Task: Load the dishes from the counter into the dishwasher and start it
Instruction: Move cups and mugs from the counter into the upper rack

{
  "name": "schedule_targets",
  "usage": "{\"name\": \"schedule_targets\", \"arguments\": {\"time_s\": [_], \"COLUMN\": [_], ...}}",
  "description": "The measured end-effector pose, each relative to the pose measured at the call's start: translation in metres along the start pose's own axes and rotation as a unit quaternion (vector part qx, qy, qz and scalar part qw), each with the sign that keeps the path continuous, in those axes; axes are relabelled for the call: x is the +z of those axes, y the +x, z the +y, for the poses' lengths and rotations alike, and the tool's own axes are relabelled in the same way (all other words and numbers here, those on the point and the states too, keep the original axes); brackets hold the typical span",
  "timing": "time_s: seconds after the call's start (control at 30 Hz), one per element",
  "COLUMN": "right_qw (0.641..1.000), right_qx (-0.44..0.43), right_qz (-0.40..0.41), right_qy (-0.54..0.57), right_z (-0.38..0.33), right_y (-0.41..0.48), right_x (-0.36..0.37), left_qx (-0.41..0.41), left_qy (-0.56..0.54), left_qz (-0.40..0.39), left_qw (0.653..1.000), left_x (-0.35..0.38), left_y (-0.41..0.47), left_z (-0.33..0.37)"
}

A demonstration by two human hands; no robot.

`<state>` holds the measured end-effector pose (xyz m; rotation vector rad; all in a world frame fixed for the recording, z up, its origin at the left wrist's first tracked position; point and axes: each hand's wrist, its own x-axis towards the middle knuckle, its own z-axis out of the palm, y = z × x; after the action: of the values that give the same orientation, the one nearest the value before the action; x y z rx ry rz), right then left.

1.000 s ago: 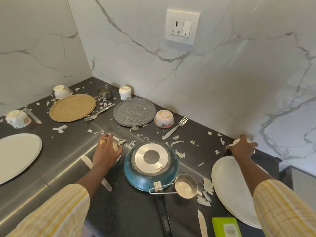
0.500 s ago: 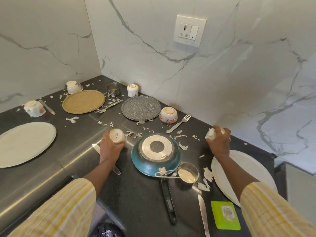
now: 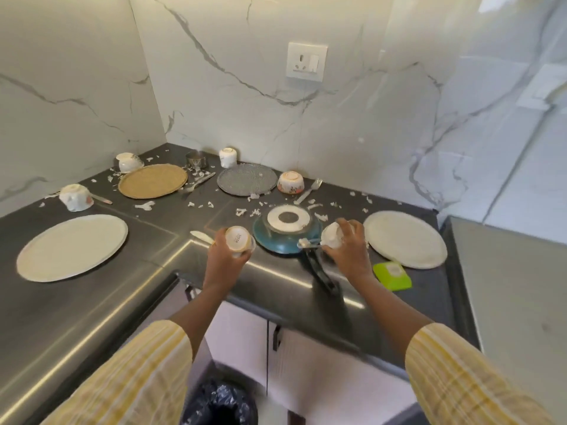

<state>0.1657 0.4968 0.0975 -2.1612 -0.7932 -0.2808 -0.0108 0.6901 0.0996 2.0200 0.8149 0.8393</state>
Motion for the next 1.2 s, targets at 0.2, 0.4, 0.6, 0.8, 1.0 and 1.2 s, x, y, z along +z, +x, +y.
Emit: {"name": "schedule_targets", "arguments": {"time_s": [0.2,0.4,0.6,0.8,1.0,1.2], "right_qw": [0.998,0.999,0.991,0.959,0.897,0.835], "right_qx": [-0.043,0.016,0.06,0.214,0.38,0.501], "right_qz": [0.04,0.046,0.078,0.114,0.192,0.197], "right_qy": [-0.01,-0.025,-0.089,-0.146,-0.116,-0.114], "right_z": [-0.023,-0.002,0.037,0.091,0.142,0.21], "right_y": [-0.128,-0.237,-0.342,-0.436,-0.487,-0.504], "right_x": [-0.027,-0.055,-0.1,-0.149,-0.197,-0.22], "left_qx": [0.069,0.127,0.197,0.207,0.305,0.305], "left_qy": [-0.053,-0.069,-0.054,-0.098,-0.062,0.001], "left_qz": [-0.087,-0.239,-0.379,-0.519,-0.591,-0.622], "left_qw": [0.992,0.96,0.902,0.824,0.744,0.722], "left_x": [-0.005,0.03,0.087,0.151,0.241,0.33], "left_y": [-0.097,-0.178,-0.263,-0.347,-0.426,-0.469], "left_z": [-0.005,0.002,0.005,0.032,0.066,0.092]}}
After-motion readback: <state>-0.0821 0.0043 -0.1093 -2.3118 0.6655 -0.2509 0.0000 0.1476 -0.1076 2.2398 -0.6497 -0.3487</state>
